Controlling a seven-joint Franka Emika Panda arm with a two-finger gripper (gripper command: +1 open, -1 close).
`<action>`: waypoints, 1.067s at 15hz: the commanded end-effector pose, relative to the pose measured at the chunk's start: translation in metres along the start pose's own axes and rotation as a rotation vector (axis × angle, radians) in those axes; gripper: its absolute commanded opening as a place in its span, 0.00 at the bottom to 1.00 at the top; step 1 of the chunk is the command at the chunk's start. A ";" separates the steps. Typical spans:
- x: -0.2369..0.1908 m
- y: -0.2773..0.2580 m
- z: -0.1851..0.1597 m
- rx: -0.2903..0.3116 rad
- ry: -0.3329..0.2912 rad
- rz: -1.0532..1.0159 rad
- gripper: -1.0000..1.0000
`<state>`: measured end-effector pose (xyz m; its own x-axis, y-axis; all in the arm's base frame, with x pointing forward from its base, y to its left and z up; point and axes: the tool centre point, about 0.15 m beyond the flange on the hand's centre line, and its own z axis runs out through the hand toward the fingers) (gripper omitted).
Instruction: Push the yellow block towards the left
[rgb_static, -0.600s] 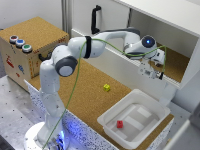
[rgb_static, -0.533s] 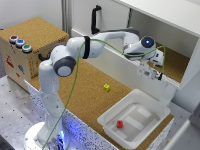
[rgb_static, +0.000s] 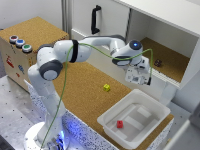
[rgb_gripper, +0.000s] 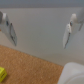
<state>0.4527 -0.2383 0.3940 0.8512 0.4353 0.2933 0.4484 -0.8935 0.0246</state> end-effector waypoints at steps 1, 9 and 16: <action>0.008 -0.032 0.065 -0.061 -0.132 0.019 1.00; 0.022 -0.014 0.087 -0.081 -0.069 0.318 1.00; 0.022 -0.014 0.087 -0.081 -0.069 0.318 1.00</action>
<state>0.4784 -0.2086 0.3247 0.9577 0.1580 0.2406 0.1645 -0.9863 -0.0072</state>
